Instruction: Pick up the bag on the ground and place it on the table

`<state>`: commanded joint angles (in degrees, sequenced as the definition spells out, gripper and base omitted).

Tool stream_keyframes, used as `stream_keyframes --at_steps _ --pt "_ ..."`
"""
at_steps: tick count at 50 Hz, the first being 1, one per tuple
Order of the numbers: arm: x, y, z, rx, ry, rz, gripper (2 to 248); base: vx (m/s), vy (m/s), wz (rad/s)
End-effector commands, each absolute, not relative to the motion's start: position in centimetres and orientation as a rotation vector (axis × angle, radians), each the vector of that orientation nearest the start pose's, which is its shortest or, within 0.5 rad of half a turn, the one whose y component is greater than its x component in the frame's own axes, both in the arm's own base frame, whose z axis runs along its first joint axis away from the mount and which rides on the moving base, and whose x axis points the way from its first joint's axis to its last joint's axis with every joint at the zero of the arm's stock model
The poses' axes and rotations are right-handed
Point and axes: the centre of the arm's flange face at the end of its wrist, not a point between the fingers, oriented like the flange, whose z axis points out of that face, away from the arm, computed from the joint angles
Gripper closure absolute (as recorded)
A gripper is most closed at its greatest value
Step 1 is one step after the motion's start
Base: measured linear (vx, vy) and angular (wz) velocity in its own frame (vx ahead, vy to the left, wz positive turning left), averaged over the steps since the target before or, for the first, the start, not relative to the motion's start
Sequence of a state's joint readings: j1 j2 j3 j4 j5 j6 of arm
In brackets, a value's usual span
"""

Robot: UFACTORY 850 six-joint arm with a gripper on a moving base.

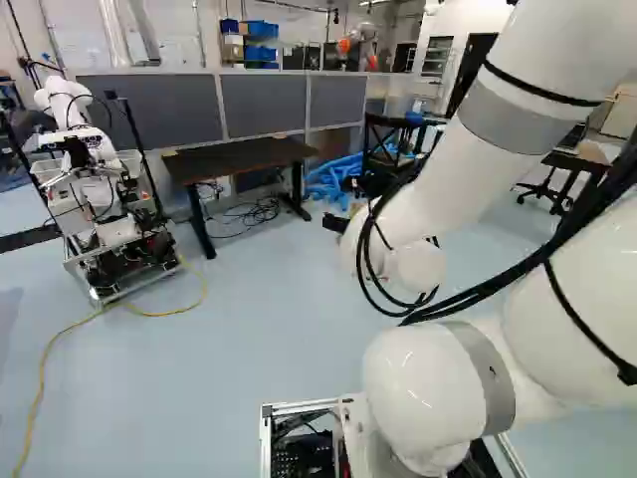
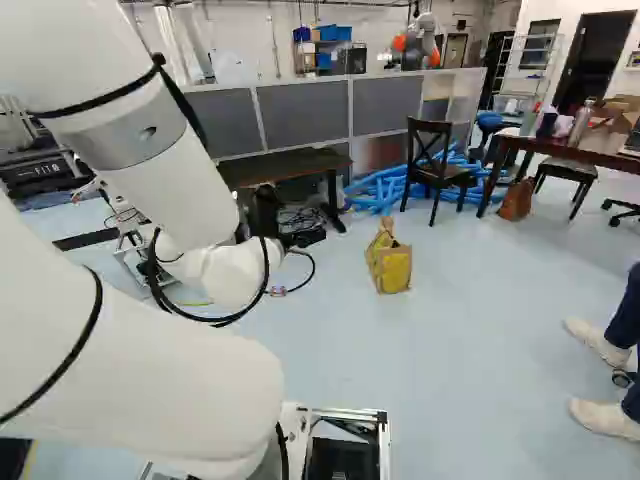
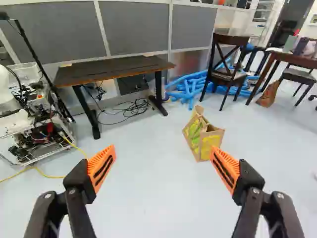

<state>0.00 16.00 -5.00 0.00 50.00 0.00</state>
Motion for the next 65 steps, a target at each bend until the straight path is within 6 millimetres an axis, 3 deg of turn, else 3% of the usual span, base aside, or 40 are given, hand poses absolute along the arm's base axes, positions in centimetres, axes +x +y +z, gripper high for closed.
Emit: stream_keyframes --at_steps 65 --pt "27.03 0.0 36.56 -2.558 0.0 -1.824 3 0.002 0.0 0.0"
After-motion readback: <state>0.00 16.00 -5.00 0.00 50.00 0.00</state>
